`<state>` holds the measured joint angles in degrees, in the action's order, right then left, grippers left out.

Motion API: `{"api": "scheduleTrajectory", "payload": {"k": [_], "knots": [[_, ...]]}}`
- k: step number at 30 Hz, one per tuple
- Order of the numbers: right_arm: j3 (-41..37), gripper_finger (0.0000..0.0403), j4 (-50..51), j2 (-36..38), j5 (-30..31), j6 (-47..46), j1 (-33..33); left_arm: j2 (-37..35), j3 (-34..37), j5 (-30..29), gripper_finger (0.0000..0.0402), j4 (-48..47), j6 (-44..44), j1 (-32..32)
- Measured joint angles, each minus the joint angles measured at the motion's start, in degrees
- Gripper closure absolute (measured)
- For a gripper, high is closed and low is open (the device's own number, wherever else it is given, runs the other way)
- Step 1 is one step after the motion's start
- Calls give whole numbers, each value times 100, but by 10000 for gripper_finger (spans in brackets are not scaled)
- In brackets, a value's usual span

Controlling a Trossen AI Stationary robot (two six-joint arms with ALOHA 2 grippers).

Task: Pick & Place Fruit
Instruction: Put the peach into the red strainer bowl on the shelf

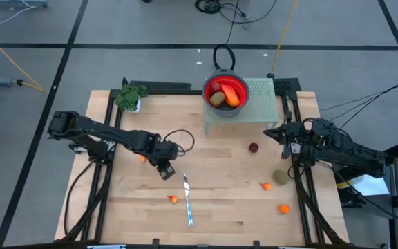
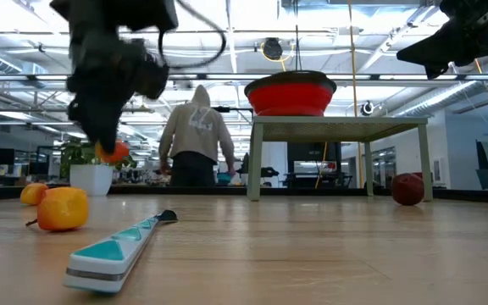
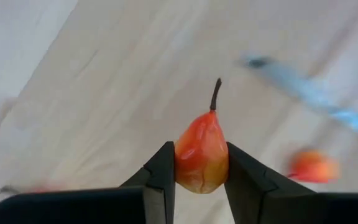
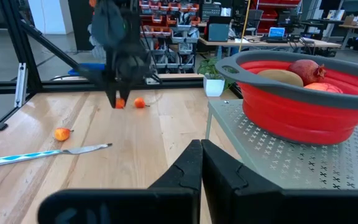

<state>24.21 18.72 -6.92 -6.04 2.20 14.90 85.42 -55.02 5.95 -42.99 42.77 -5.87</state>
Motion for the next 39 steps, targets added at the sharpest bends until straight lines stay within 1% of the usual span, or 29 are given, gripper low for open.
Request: {"api": "scheduleTrajectory", "payload": {"k": [4, 10, 16, 23, 30, 34, 39], "knots": [[0, 403, 0, 0, 0, 0, 0, -278, -173, 238, 299, 706, 80, 0], [0, 403, 1, -2, 0, 0, 0, -599, -186, 354, 302, 2291, 66, -2], [0, 403, 2, -2, -2, 0, 0, -600, -186, 440, 296, 3705, -111, -2], [0, 403, 0, 0, 0, 0, 0, -600, -186, 462, 301, 4874, -221, -2], [0, 403, 1, -2, 0, 0, 0, -600, -186, 476, 296, 5643, -215, -2], [0, 403, 2, -2, 0, 0, 0, -600, -186, 610, 295, 5797, -212, -2], [0, 403, 2, 0, 0, 0, 0, -600, -186, 615, 294, 5786, -208, -2]]}}
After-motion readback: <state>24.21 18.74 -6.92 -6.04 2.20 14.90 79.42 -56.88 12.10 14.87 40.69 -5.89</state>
